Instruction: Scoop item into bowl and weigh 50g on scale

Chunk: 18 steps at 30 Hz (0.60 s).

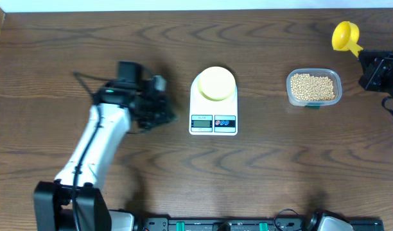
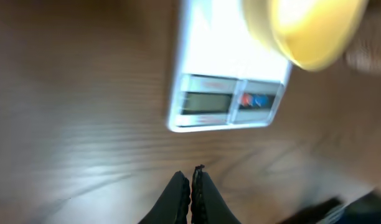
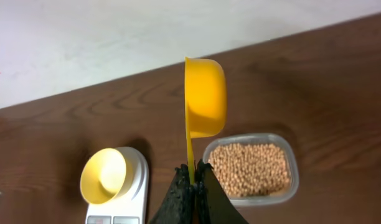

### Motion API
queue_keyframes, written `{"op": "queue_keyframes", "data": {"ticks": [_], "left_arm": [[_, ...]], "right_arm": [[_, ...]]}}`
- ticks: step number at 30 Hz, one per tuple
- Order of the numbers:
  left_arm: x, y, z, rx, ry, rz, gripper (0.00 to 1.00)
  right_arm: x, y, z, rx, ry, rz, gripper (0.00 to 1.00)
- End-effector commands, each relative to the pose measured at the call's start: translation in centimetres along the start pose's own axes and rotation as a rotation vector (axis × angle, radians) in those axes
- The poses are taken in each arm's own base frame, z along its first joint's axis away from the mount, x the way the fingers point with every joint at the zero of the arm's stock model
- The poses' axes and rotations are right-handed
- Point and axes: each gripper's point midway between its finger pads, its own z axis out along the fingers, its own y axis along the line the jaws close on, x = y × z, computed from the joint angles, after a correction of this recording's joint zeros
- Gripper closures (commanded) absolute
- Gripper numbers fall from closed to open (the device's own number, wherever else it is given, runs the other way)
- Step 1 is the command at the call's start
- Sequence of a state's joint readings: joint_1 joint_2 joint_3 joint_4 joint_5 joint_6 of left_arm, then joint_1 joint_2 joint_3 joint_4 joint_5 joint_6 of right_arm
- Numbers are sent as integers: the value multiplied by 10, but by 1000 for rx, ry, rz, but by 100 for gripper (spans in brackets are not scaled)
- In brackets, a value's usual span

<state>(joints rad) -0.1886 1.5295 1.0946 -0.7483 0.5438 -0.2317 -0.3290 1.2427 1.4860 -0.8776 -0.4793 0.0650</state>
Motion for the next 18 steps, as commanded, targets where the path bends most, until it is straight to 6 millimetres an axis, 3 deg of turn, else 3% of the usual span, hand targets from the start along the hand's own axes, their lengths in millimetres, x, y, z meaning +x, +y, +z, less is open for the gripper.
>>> {"op": "queue_keyframes", "data": {"ticks": [1,9,18], "left_arm": [[0,-19,11,-85,-30,194,93],[2,-55,36,-177,-100,398,93],[8,-67,69,-160,-64,433,93]], "right_arm": [[3,3,-3,-14,20,21,99],[28,2,-4,-7,116,72,99],[34,3,-5,-9,140,86,99]]}}
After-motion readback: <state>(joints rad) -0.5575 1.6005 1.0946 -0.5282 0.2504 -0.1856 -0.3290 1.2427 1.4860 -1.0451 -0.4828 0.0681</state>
